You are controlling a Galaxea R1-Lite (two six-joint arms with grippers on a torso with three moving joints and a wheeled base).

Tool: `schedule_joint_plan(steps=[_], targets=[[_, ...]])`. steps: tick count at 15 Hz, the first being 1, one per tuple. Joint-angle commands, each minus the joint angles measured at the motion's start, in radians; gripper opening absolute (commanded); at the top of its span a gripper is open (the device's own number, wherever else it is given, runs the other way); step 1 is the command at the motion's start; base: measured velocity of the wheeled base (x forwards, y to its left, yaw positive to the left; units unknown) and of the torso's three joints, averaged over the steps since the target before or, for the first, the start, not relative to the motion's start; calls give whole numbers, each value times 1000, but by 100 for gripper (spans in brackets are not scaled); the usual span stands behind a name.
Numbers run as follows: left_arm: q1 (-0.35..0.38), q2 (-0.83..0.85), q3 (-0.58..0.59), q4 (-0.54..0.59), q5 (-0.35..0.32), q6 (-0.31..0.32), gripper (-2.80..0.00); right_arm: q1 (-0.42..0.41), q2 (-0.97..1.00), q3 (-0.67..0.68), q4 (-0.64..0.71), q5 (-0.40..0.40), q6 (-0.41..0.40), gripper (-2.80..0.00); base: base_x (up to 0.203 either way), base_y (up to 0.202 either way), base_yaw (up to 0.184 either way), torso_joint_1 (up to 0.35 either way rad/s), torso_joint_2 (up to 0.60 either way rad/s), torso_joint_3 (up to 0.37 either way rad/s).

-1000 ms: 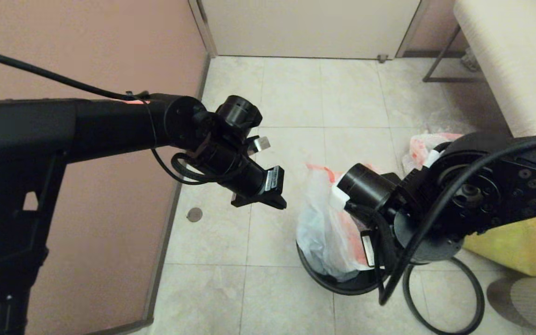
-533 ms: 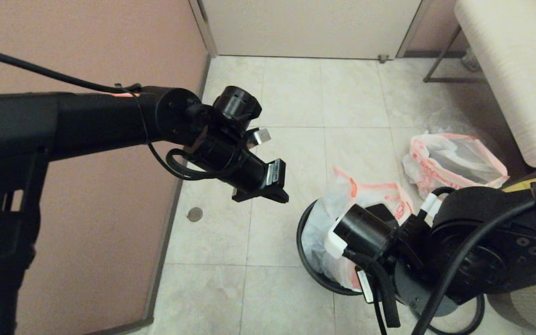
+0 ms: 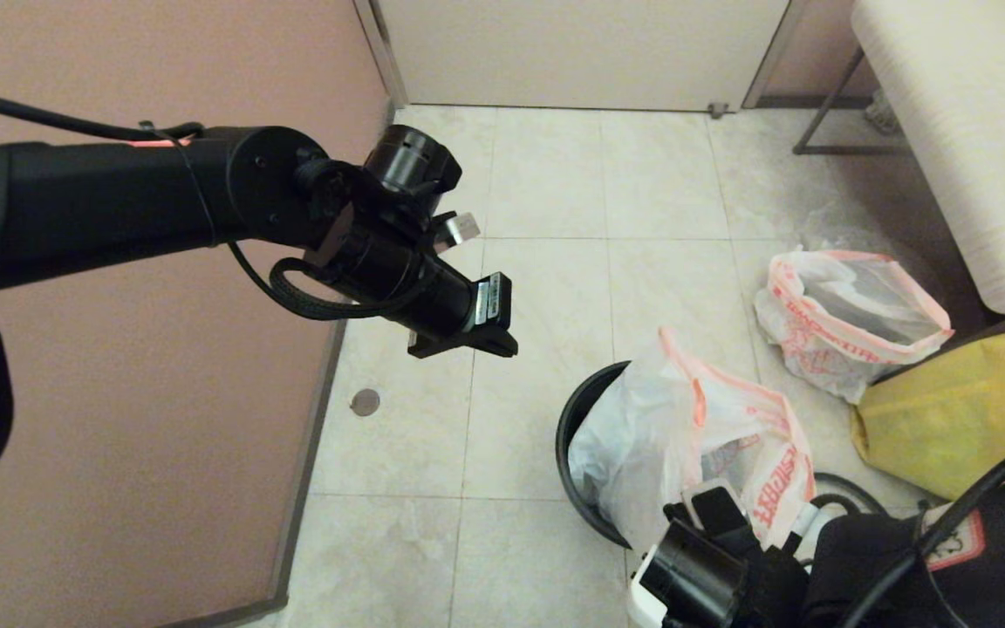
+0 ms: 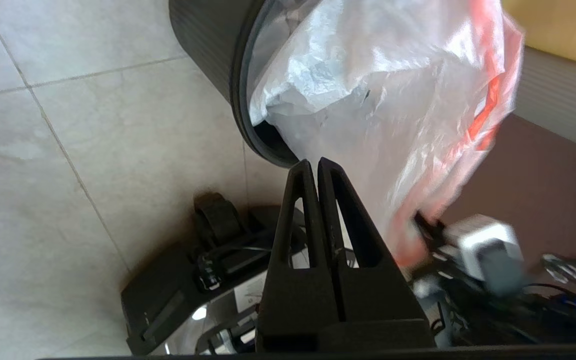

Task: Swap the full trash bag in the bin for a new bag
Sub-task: Put the new garbage bag on the trash can

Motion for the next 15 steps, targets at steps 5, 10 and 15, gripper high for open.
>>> schedule_joint_plan(steps=[5,10,15], targets=[[-14,97,1,-25,14,1,-280,-102,114,59,-316,-7,-63,-280,0,0,0,0,0,0],[-25,55,1,30,126,21,-280,-131,112,78,-460,-7,-116,-280,0,0,0,0,0,0],[-40,13,1,156,208,10,-280,-250,114,158,-463,-18,-78,-280,0,0,0,0,0,0]])
